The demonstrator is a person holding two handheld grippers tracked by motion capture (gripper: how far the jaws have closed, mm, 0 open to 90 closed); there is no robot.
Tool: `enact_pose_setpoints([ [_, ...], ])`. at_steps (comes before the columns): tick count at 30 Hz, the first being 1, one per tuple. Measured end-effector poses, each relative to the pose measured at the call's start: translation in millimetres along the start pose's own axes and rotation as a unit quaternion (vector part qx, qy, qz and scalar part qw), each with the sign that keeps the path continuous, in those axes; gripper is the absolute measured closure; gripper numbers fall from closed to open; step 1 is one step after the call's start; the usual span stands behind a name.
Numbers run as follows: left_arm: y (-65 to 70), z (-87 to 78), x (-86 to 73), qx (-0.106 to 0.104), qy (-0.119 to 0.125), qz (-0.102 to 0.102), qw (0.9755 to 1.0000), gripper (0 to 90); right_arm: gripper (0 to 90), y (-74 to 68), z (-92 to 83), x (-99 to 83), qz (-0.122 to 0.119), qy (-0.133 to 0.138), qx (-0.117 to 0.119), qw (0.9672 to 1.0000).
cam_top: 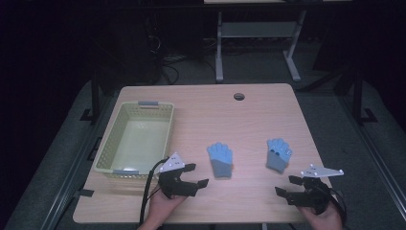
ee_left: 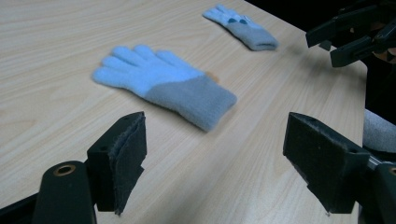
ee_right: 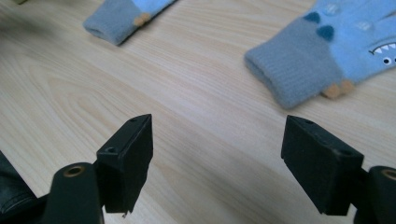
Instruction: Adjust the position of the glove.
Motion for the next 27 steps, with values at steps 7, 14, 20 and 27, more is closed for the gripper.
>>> enact_pose_setpoints([
  [7, 0.3, -0.8, 0.2, -0.001, 0.006, -0.006, 1.0, 21.3, 23.9, -3.5, 4.7, 5.9, -0.009, -0.004, 0.006, 0.9999],
  [14, 0.3, -0.3, 0.7, -0.002, 0.007, -0.007, 0.9999, 21.3, 23.0, -4.9, 8.3, 14.8, -0.017, -0.01, 0.006, 0.9998],
  [20, 0.5, -1.1, 2.0, -0.002, 0.01, -0.003, 0.9999, 21.3, 22.8, -3.7, 10.3, 20.7, -0.022, -0.024, 0.004, 0.9995],
  [27, 1.3, -2.5, 1.8, -0.002, 0.014, -0.008, 0.9999, 21.3, 22.7, -5.1, 13.5, 32.0, -0.028, -0.027, 0.009, 0.9992],
])
Point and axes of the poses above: each handheld gripper's, and its own axes: z roughly forward along the jaws, x roughly out of its top, y roughly to its right, the point moved 5 cm from there along z, roughly forward along the jaws
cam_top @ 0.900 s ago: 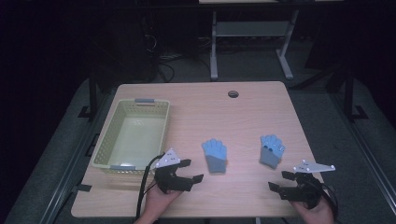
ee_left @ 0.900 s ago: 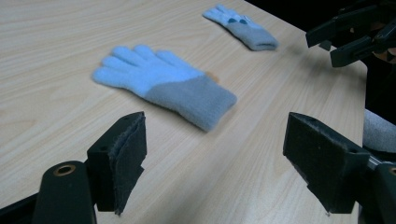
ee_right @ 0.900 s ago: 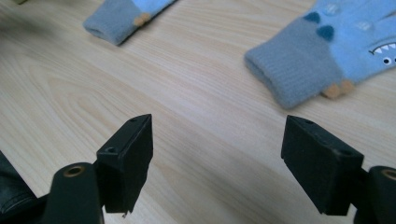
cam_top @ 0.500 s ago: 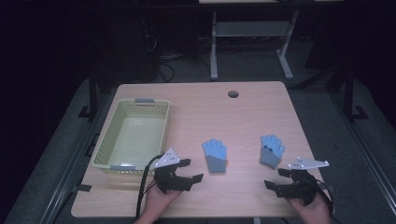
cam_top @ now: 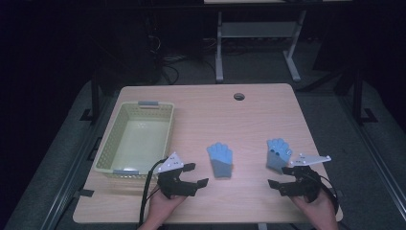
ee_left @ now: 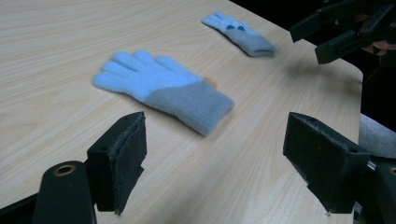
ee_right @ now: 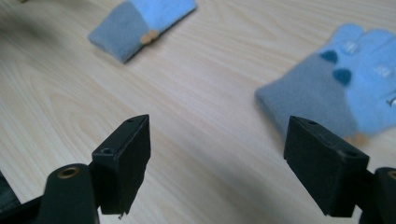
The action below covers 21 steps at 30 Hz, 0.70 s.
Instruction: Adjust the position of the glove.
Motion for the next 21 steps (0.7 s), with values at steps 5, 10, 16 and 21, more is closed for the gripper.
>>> enact_pose_setpoints([
  [5, 0.2, -0.5, 2.2, -0.001, 0.002, 0.003, 1.0, 21.3, 22.1, 0.3, 2.9, 15.7, -0.005, -0.008, 0.002, 1.0],
  [10, 1.3, -2.1, 0.5, 0.0, 0.001, 0.003, 1.0, 21.3, 21.9, 0.7, 2.3, 26.7, -0.008, -0.009, 0.008, 0.9999],
  [16, 2.6, -2.1, 3.2, -0.001, 0.006, 0.007, 1.0, 21.4, 22.5, 2.1, -1.4, 39.6, -0.015, -0.012, 0.008, 0.9998],
  [21, 5.3, 0.6, 4.0, -0.005, 0.006, 0.013, 0.9999, 21.3, 22.8, 5.0, -1.1, 48.2, -0.019, -0.018, 0.007, 0.9996],
])
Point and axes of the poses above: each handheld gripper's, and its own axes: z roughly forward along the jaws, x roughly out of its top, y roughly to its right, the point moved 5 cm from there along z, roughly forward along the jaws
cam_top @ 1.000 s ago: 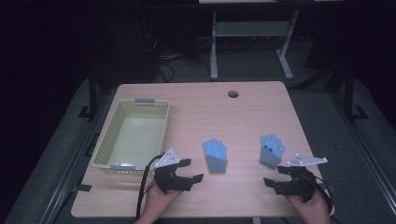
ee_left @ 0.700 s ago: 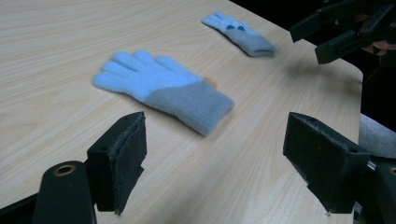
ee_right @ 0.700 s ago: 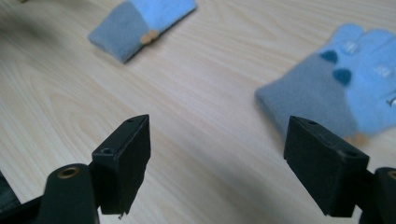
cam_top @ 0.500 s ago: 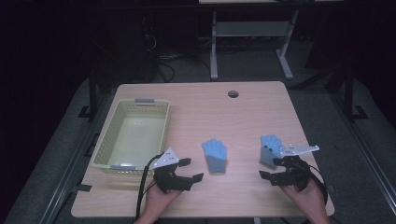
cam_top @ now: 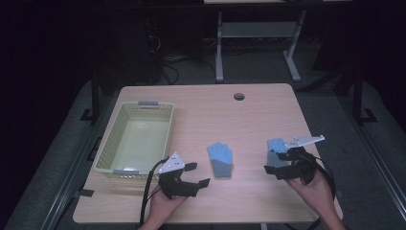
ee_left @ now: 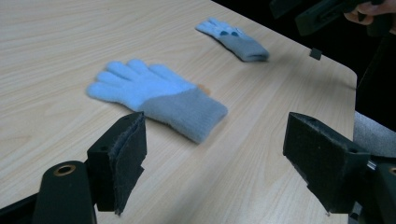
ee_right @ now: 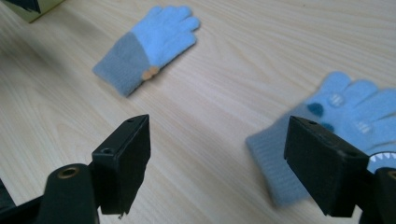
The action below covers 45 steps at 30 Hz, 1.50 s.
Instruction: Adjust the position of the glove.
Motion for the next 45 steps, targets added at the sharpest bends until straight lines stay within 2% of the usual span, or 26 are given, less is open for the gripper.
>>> enact_pose_setpoints([
  [5, -0.6, -0.3, -0.4, 0.001, 0.0, 0.001, 1.0, 21.3, 22.8, 2.5, 1.0, 6.4, 0.003, -0.01, -0.003, 0.9999],
  [16, 0.1, 1.7, 0.2, -0.001, 0.003, -0.001, 1.0, 21.4, 29.1, 24.3, 3.5, 23.7, 0.012, -0.017, -0.027, 0.9994],
  [19, -0.1, 1.8, -0.5, -0.003, 0.005, -0.007, 1.0, 21.4, 30.1, 31.9, 7.5, 27.0, 0.018, -0.029, -0.036, 0.9988],
  [27, -0.5, 0.8, 0.4, -0.002, 0.006, -0.003, 1.0, 21.4, 32.0, 45.8, 22.4, 27.4, 0.028, -0.056, -0.044, 0.9971],
  [32, 1.7, 1.8, 1.2, -0.002, 0.009, -0.004, 0.9999, 21.4, 33.6, 54.4, 28.8, 24.8, 0.039, -0.07, -0.052, 0.9955],
  [34, 1.7, 2.5, 0.6, -0.003, 0.008, -0.006, 0.9999, 21.3, 35.4, 59.7, 33.4, 20.7, 0.046, -0.086, -0.06, 0.9934],
  [38, 1.6, 2.9, 0.6, -0.004, 0.008, -0.006, 0.9999, 21.4, 37.7, 66.1, 37.1, 16.1, 0.054, -0.099, -0.067, 0.9914],
  [40, 1.6, 3.0, 0.9, -0.004, 0.008, -0.005, 0.9999, 21.4, 39.1, 68.2, 38.9, 12.2, 0.065, -0.108, -0.064, 0.99],
  [45, -0.9, 3.9, -1.3, -0.005, 0.001, -0.007, 1.0, 21.4, 44.2, 74.3, 44.7, 4.7, 0.068, -0.131, -0.063, 0.987],
])
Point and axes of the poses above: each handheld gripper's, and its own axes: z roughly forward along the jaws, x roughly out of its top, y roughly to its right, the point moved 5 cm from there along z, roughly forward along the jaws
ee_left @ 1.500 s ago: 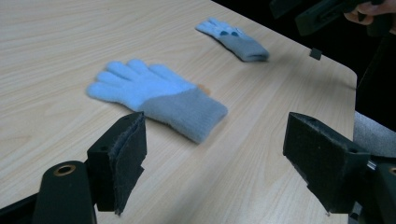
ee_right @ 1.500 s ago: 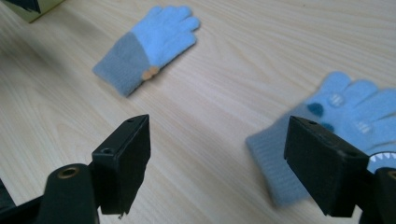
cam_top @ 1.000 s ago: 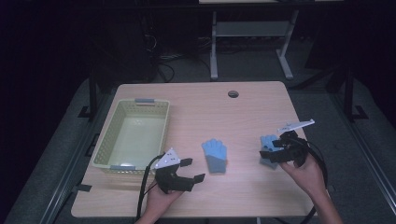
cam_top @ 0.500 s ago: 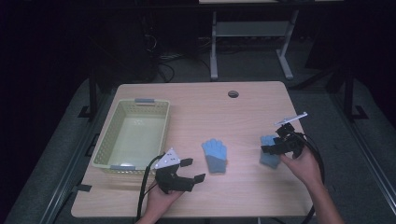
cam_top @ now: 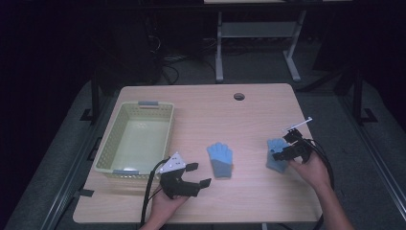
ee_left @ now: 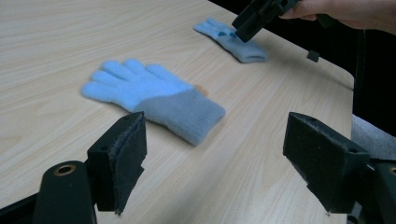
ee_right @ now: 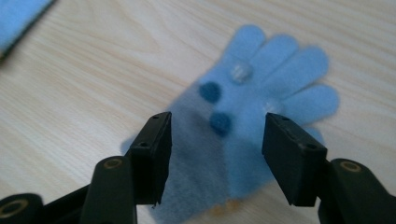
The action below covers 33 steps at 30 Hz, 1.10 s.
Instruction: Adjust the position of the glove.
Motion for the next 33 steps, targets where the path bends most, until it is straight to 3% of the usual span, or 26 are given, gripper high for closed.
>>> enact_pose_setpoints([
  [7, 1.4, 0.5, 0.1, 0.0, 0.0, -0.003, 1.0, 21.4, 54.3, -2.5, 7.6, -1.5, -0.009, -0.031, -0.01, 0.9994],
  [10, 2.2, 0.2, 0.7, -0.001, 0.004, -0.004, 1.0, 21.4, 57.2, -4.8, 10.1, -1.1, -0.021, -0.036, -0.031, 0.9987],
  [14, 2.4, -0.1, 1.3, -0.001, 0.004, -0.003, 1.0, 21.4, 59.2, -5.5, 10.5, -1.1, -0.021, -0.037, -0.035, 0.9985],
  [25, 2.9, 1.2, 0.8, -0.002, 0.006, -0.007, 1.0, 21.4, 76.7, -4.2, 10.6, 0.1, -0.015, -0.037, -0.038, 0.9985],
  [33, 2.1, -0.3, 1.8, -0.003, 0.01, -0.007, 0.9999, 21.4, 81.6, -3.8, 9.4, -0.1, -0.012, -0.033, -0.038, 0.9987],
])
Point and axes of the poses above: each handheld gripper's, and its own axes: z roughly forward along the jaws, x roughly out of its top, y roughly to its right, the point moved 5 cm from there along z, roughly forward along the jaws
